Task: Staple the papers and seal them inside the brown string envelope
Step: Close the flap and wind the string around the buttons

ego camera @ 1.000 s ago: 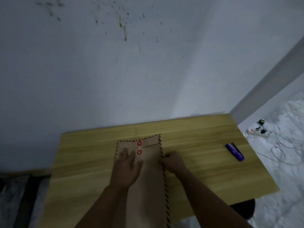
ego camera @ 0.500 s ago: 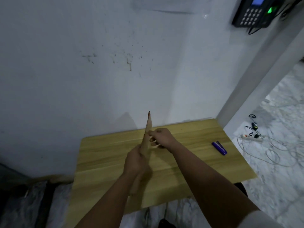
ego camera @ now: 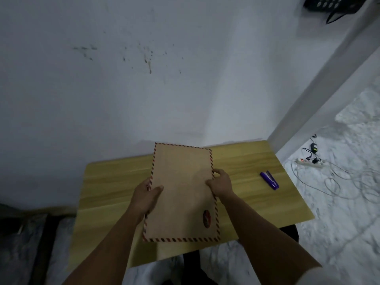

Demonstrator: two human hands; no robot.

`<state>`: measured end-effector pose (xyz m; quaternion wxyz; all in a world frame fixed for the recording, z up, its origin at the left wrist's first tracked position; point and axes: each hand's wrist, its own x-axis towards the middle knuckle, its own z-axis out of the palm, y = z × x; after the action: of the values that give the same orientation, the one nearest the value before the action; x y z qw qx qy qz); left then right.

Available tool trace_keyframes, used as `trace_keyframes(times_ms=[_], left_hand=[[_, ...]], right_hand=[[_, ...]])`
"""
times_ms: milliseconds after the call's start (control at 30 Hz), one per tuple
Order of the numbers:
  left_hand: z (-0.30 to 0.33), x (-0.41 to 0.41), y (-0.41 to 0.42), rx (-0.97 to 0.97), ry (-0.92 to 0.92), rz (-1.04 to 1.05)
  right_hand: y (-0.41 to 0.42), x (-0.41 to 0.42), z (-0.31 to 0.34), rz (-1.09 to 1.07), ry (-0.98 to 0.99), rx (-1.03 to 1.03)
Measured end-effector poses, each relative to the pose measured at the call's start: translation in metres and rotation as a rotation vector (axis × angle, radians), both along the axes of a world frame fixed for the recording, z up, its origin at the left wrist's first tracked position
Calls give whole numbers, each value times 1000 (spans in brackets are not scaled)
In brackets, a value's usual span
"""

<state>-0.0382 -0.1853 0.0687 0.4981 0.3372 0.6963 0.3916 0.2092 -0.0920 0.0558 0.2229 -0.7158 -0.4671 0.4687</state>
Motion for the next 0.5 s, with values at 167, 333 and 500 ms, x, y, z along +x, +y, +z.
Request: trace_keyframes(times_ms=[167, 333, 500], left_hand=[[-49, 3, 12, -120, 99, 107], [-97, 3, 18, -337, 504, -26], [-132, 10, 27, -377, 857, -520]], right_hand=[[20, -9, -32, 137, -141, 35], [40, -21, -87, 331, -299, -129], [48, -34, -117, 675, -653, -60]])
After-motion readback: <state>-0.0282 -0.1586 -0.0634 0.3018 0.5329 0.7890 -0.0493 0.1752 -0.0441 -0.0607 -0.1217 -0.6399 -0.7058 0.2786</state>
